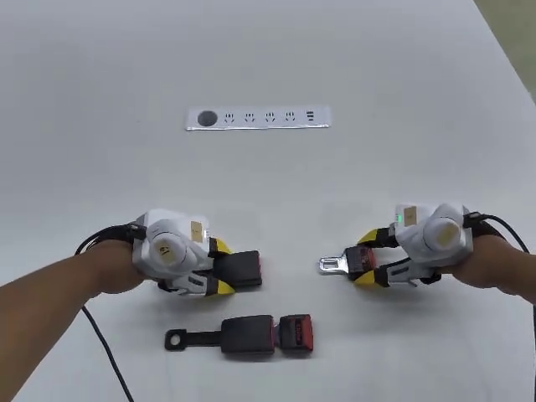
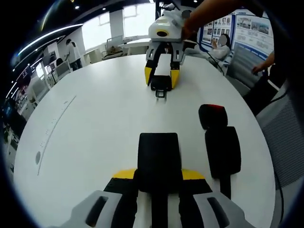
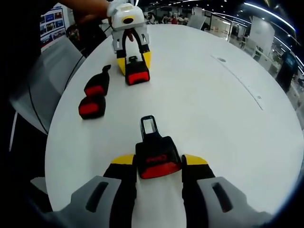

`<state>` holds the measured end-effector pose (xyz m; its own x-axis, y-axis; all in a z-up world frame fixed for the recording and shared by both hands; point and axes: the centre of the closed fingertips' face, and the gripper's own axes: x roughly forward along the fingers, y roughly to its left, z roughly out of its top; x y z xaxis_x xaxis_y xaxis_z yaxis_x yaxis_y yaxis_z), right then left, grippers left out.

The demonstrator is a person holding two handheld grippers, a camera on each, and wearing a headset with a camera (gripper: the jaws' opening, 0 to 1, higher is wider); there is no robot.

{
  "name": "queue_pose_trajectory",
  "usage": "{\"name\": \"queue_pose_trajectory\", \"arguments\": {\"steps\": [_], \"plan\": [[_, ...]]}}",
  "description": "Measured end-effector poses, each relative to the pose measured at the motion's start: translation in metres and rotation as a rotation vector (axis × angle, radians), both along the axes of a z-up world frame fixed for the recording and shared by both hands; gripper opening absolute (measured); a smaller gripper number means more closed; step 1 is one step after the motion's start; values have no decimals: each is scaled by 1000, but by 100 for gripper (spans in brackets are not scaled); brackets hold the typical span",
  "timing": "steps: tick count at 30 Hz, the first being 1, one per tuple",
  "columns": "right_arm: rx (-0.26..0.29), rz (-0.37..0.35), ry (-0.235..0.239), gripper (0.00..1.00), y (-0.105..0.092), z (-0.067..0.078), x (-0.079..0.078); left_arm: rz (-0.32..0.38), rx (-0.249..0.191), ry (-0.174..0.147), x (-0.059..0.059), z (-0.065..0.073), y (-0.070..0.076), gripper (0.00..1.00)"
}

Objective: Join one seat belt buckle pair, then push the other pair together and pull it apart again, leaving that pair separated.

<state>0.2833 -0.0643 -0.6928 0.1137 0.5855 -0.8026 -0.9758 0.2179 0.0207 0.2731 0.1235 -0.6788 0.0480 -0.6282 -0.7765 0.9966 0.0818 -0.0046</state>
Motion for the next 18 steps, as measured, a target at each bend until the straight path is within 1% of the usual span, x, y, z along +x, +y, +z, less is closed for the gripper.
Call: {"name": "queue_pose_trajectory", "arguments": {"steps": [3, 10, 15, 18], "plan": [[-4, 0, 0, 35, -2, -2, 1, -11, 9, 3, -1, -3, 0, 34], [-5, -4, -1, 35, -1, -5, 1, -15, 14, 10, -2, -5, 1, 34], [6, -7, -2, 35, 7, -8, 4, -10, 16, 13, -3, -8, 0, 34], [15, -6, -1, 35, 15, -7, 2, -6, 17, 14, -3, -9, 1, 34]]}}
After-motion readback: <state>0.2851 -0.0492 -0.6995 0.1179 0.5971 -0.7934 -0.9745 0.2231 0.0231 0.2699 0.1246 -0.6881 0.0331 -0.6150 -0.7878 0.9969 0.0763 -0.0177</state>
